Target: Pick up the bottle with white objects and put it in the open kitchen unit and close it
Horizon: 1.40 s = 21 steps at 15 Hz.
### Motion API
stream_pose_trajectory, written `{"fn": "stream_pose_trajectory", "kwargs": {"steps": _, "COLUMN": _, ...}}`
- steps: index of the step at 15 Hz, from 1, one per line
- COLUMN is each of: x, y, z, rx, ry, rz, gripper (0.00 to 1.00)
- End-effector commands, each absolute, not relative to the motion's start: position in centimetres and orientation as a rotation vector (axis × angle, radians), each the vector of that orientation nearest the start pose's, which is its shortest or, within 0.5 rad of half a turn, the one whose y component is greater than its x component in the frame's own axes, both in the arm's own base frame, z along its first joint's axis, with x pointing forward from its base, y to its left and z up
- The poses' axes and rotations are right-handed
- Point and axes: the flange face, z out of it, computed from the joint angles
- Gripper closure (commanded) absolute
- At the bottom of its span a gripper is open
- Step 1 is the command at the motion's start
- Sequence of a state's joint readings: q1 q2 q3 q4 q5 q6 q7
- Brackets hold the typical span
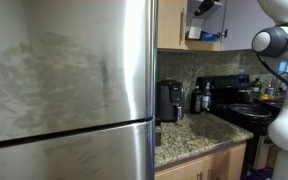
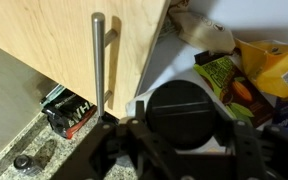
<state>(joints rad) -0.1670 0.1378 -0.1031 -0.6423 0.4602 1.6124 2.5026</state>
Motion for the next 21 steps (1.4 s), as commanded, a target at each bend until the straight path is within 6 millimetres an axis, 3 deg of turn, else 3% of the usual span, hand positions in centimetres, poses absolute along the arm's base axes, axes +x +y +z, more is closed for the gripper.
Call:
{"fn": "stream_pose_trajectory", "kwargs": {"steps": 1, "x": 46.9, "y": -8.1, "z": 97.9, "rx": -0.466, "ry": 2.052, "rz": 0.109, "gripper": 0.63}}
{"fn": "stream_pose_trajectory", "kwargs": {"steps": 3, "x": 47.2, "y": -8.5, "z": 98.3, "rx": -0.378, "ry": 2.027, "rz": 0.176, "gripper": 0.63}}
{"fn": "stream_pose_trajectory", "kwargs": {"steps": 4, "x": 47.2, "y": -11.7, "z": 97.4, "rx": -0.337, "ry": 2.003, "rz": 0.187, "gripper": 0.63}}
{"fn": "stream_pose_trajectory", "kwargs": {"steps": 7, "x": 47.8, "y": -15.0, "z": 96.8, "rx": -0.241, "ry": 1.938, "rz": 0.22, "gripper": 0.63}}
{"fn": "stream_pose_trajectory", "kwargs": {"steps": 8, "x": 48.6, "y": -13.5, "z": 96.4, "rx": -0.309, "ry": 1.999, "rz": 0.179, "gripper": 0.38}}
{"fn": "stream_pose_trajectory", "kwargs": {"steps": 11, "x": 48.9, "y": -15.7, "z": 95.8, "rx": -0.251, "ry": 1.987, "rz": 0.188, "gripper": 0.38}}
{"fn": "stream_pose_trajectory", "kwargs": {"steps": 12, "x": 49.1, "y": -15.6, "z": 95.6, "rx": -0.249, "ry": 2.0, "rz": 0.168, "gripper": 0.63}}
{"fn": "stream_pose_trajectory", "kwargs": {"steps": 15, "x": 50.7, "y": -16.9, "z": 94.6, "rx": -0.181, "ry": 1.966, "rz": 0.12, "gripper": 0.63}}
{"fn": "stream_pose_trajectory", "kwargs": {"steps": 17, "x": 52.8, "y": -17.5, "z": 93.3, "rx": -0.142, "ry": 1.948, "rz": 0.075, "gripper": 0.63}}
{"fn": "stream_pose_trajectory", "kwargs": {"steps": 19, "x": 54.7, "y": -16.8, "z": 92.6, "rx": -0.144, "ry": 1.926, "rz": 0.078, "gripper": 0.63}}
{"fn": "stream_pose_trajectory", "kwargs": {"steps": 21, "x": 56.2, "y": -14.3, "z": 92.2, "rx": -0.197, "ry": 1.928, "rz": 0.102, "gripper": 0.63}}
